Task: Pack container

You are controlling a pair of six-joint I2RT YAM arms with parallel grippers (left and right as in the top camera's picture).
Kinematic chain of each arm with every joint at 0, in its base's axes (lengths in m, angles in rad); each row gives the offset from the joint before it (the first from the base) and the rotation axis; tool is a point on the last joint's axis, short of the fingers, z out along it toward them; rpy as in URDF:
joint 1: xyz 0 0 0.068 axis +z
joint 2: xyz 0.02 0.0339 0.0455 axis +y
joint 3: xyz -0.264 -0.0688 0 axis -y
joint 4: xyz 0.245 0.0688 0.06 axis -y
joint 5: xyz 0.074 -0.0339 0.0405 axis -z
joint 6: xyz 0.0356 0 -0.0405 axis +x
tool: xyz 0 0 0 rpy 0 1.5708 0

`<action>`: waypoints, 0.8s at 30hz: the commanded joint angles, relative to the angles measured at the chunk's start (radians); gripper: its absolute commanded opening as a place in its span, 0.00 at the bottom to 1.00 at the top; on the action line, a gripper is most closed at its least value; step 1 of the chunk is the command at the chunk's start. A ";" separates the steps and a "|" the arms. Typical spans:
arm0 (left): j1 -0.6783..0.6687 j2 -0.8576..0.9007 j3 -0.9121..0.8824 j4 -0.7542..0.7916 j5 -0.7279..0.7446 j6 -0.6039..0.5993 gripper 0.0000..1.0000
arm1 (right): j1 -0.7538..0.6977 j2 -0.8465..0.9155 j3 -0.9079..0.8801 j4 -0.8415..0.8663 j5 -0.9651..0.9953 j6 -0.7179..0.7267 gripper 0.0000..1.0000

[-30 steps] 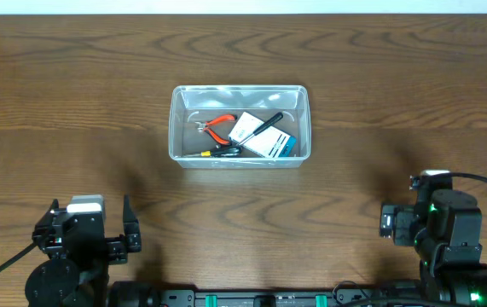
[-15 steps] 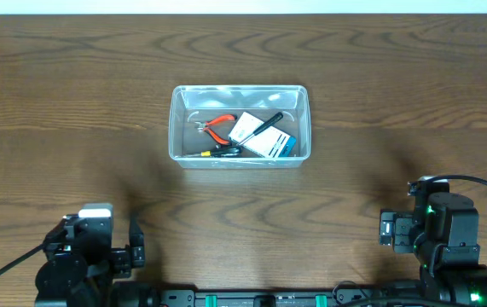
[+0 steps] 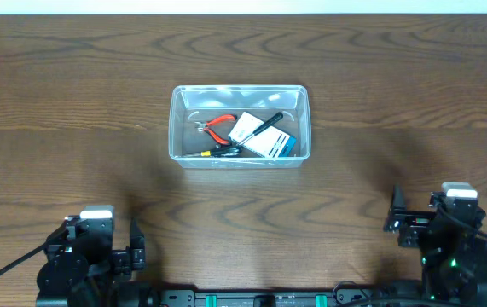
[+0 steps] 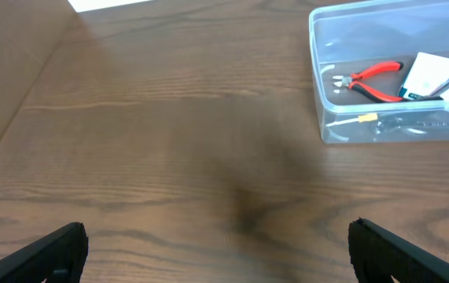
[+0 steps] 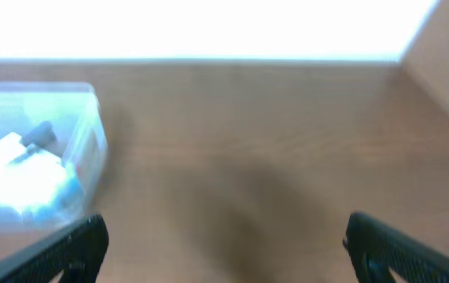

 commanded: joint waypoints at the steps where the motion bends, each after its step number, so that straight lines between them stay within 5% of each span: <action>1: -0.004 -0.006 -0.006 -0.003 -0.012 -0.004 0.98 | 0.010 -0.068 -0.178 0.197 -0.108 0.015 0.99; 5: -0.004 -0.006 -0.006 -0.003 -0.012 -0.004 0.98 | 0.010 -0.128 -0.376 0.531 -0.146 0.010 0.99; 9: -0.004 -0.006 -0.006 -0.003 -0.012 -0.004 0.98 | 0.010 -0.179 -0.480 0.652 -0.145 -0.075 0.99; 16: -0.004 -0.006 -0.006 -0.003 -0.012 -0.004 0.98 | 0.009 -0.216 -0.569 0.608 -0.140 -0.252 0.99; 24: -0.004 -0.006 -0.006 -0.003 -0.012 -0.004 0.98 | 0.009 -0.216 -0.575 0.547 -0.093 -0.212 0.99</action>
